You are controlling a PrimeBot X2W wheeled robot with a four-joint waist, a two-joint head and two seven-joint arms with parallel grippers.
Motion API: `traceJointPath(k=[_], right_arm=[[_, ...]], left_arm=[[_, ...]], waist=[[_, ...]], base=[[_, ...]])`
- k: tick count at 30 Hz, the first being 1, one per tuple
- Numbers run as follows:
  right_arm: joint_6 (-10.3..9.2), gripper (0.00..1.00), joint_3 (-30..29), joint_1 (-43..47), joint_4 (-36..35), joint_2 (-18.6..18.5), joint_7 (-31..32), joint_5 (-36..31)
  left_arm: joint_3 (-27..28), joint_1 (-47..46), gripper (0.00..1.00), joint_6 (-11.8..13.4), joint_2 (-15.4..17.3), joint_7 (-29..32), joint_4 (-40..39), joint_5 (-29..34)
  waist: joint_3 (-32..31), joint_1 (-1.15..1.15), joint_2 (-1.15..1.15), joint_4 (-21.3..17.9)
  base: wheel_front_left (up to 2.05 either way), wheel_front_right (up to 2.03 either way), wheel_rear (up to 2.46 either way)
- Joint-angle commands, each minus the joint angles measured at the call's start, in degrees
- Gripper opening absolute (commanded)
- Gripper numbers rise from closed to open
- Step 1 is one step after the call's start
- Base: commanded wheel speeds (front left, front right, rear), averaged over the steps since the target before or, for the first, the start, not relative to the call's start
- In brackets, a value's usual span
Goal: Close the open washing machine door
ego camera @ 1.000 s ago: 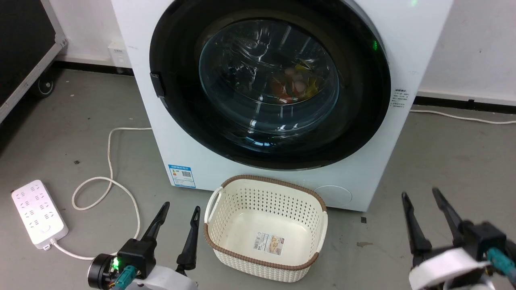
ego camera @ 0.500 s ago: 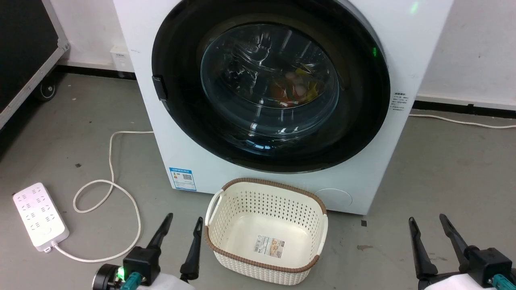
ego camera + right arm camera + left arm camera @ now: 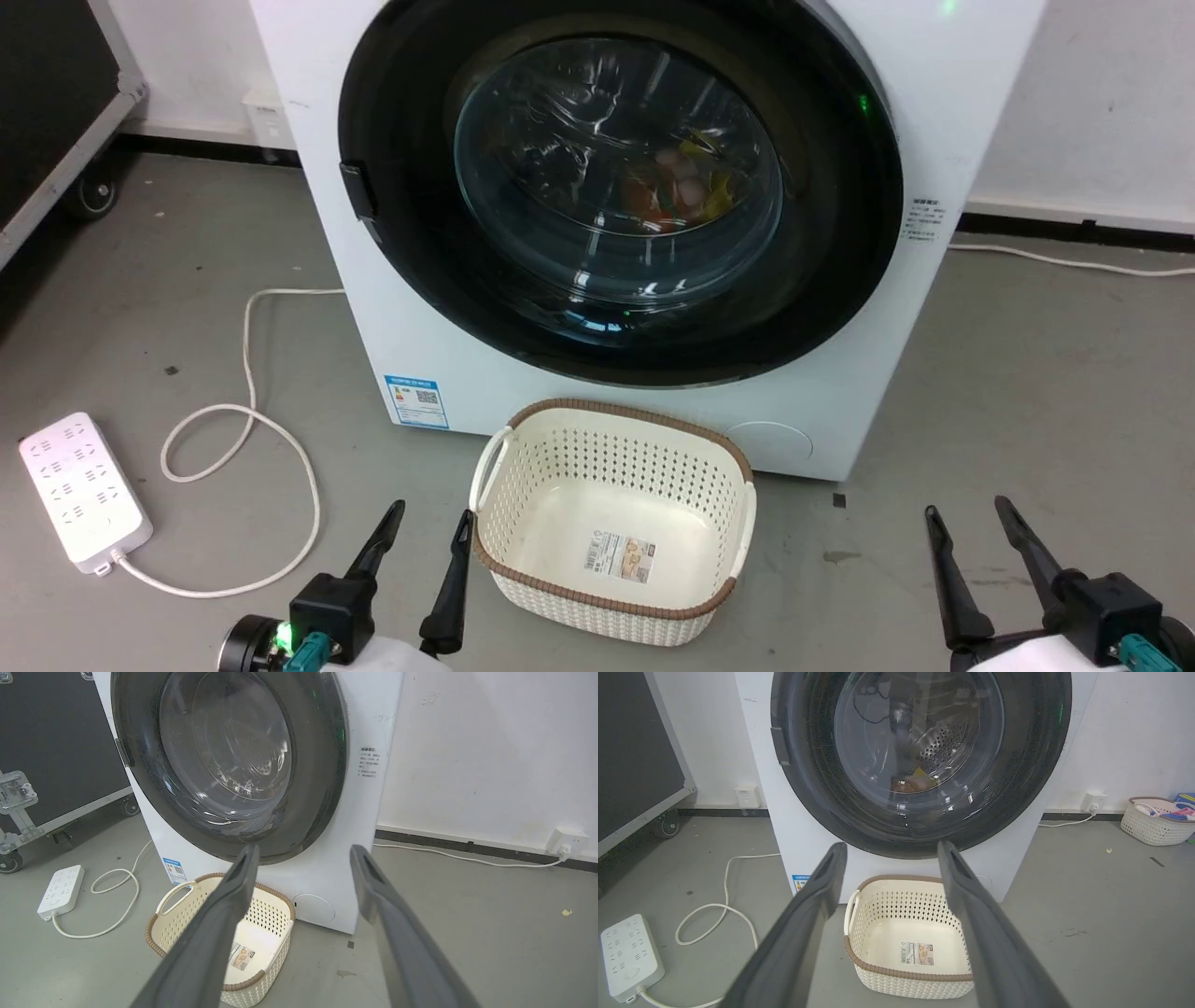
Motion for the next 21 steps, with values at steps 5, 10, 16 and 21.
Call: traceJointPath(k=[5,10,16,21], right_arm=[[-0.04,1.0,0.9,0.0,0.1,0.2,-0.2,0.1],[-0.04,1.0,1.2,-0.5,-0.1,0.2,-0.2,0.5],[0.0,0.0,1.3,-0.1,-0.1,0.0,0.1,0.2],[0.0,0.0,1.5,-0.1,-0.5,0.0,0.7,0.1]], left_arm=[[0.6,-0.5,1.0,-0.2,-0.1,-0.3,-0.6,0.4],[1.1,-0.6,1.0,-0.2,-0.3,-0.3,-1.2,0.9],[0.9,-0.1,0.0,0.1,-0.3,0.2,-1.7,0.6],[1.2,0.0,0.0,0.4,-0.3,0.8,-2.2,0.9]], waist=[[1.0,-0.01,0.0,-0.7],[2.0,-0.01,0.0,-1.3],[2.5,0.0,0.0,-1.4],[2.4,0.0,0.0,-1.4]], base=[[0.0,0.0,0.0],[0.0,0.0,0.0],[0.0,0.0,0.0],[0.0,0.0,0.0]])
